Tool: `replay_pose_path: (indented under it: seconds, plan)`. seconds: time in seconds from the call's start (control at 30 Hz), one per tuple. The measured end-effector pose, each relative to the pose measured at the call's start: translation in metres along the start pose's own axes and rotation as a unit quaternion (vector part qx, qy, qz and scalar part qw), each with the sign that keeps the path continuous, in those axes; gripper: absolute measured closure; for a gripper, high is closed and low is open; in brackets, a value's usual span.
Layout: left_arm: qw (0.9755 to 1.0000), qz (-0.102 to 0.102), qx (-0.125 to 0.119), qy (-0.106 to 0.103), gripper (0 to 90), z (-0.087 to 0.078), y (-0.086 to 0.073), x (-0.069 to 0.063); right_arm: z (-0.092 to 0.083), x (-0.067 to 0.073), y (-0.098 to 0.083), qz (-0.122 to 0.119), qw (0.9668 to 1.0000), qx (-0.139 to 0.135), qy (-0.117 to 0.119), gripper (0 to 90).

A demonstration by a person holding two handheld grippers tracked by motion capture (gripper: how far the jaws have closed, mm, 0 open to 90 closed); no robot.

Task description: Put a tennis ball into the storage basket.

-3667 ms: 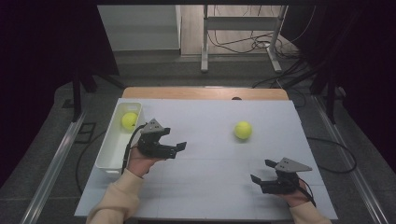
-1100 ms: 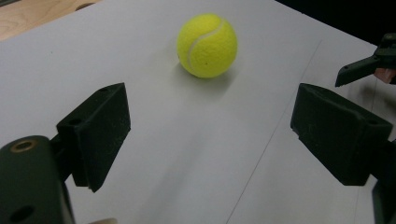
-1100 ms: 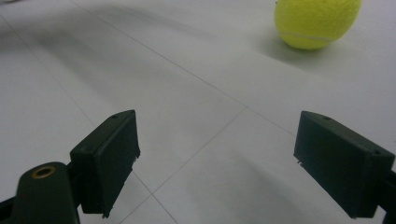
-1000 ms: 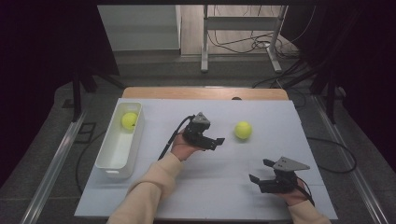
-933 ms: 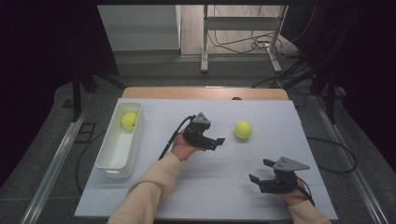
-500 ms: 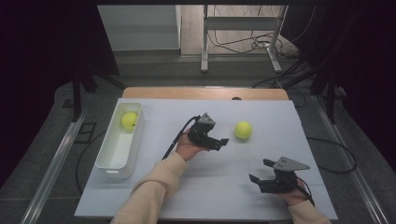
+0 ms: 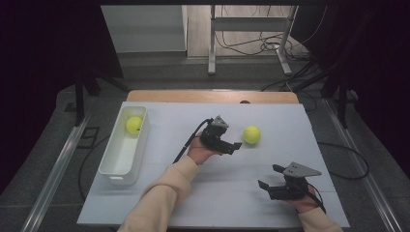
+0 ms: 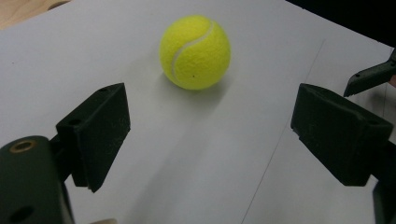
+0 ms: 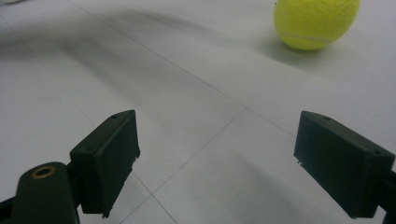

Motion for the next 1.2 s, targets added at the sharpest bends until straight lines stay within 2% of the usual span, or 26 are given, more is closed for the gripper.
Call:
replay_pose_path:
  seconds: [0.27, 0.93, 1.2]
  plan:
    - [1.0, 0.003, -0.001, -0.003, 12.4, 0.007, 0.007, -0.004, 0.0, 0.0, 0.0, 0.001, 1.0, 0.0, 0.0, 14.2]
    - [0.9995, 0.018, 0.024, -0.009, 11.9, 0.031, 0.012, -0.013, -0.001, 0.0, -0.001, 0.004, 1.0, -0.002, 0.002, 14.2]
    - [0.9993, 0.017, 0.031, -0.009, 11.7, 0.039, 0.013, -0.016, -0.001, 0.0, -0.001, 0.005, 1.0, -0.003, 0.002, 14.2]
Point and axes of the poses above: each handheld gripper's, and its own axes: z roughly forward along the jaws, y roughly out of its top, x roughly to its left, the point moved 10 cm from there along z, roughly forward along the jaws, and after that the axes turned 9 degrees about y, right-handed, at the moved point
